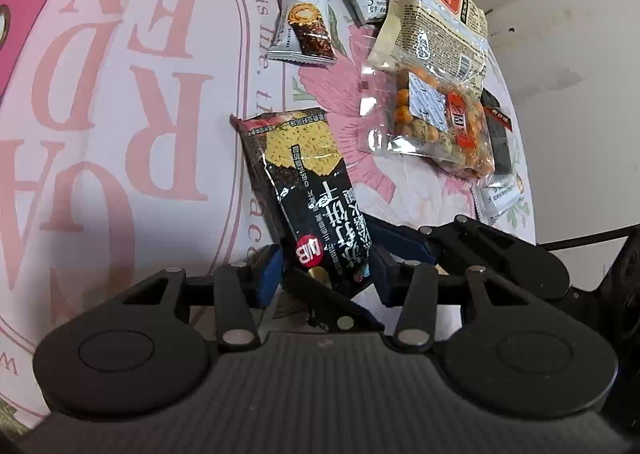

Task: Organize snacks
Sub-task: 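Close both tools on the black cracker pack and lift it, then carry the black cracker pack with both tools toward the pink box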

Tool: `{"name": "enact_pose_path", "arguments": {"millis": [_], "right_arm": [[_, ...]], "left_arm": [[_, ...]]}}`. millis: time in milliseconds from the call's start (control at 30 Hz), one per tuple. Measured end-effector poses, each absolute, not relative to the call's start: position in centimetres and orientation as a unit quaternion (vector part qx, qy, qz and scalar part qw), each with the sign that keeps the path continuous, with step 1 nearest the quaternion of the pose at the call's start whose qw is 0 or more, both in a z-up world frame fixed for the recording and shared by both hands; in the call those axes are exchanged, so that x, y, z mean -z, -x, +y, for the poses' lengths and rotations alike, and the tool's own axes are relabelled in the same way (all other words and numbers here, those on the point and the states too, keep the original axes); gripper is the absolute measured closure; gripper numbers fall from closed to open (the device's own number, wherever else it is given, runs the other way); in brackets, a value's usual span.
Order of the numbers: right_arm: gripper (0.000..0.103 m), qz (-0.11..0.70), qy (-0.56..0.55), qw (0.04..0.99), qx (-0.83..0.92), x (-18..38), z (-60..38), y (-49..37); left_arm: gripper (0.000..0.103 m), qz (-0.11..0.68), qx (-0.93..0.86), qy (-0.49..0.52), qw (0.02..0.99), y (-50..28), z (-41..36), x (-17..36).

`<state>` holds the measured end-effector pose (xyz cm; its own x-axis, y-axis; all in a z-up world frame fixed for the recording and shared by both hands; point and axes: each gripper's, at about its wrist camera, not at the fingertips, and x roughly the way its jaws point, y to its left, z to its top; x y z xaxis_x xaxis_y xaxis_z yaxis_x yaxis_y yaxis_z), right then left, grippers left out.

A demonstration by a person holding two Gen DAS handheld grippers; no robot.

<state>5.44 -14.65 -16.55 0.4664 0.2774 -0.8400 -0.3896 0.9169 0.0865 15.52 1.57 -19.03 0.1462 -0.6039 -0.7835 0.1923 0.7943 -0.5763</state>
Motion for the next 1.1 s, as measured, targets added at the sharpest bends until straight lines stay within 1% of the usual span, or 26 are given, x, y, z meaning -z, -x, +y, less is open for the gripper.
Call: {"name": "enact_pose_path", "arguments": {"millis": [67,167,400,533,833,1100], "right_arm": [[0.048,0.474,0.07,0.855,-0.2,16.5,-14.5,-5.3],[0.049,0.482,0.056,0.852,-0.199,16.1,-14.7,-5.5],[0.05,0.485,0.071,0.846,-0.21,14.4,-13.9,-4.9],[0.05,0.462,0.108,0.852,-0.224,12.7,-13.1,-4.0],[0.051,0.427,0.128,0.859,-0.252,8.8,-11.4,-3.5],[0.051,0.384,0.172,0.861,-0.287,5.2,-7.7,-4.0]], "left_arm": [[0.058,0.586,0.272,0.153,0.748,-14.9,1.1,18.7],[0.058,0.573,0.271,0.118,0.764,-14.0,0.3,17.9],[0.058,0.592,0.265,0.132,0.75,-13.3,1.1,16.6],[0.058,0.592,0.268,0.133,0.748,-12.8,1.7,15.2],[0.058,0.569,0.252,0.121,0.773,-11.8,4.1,10.8],[0.058,0.548,0.227,0.118,0.797,-11.8,8.2,6.8]]}}
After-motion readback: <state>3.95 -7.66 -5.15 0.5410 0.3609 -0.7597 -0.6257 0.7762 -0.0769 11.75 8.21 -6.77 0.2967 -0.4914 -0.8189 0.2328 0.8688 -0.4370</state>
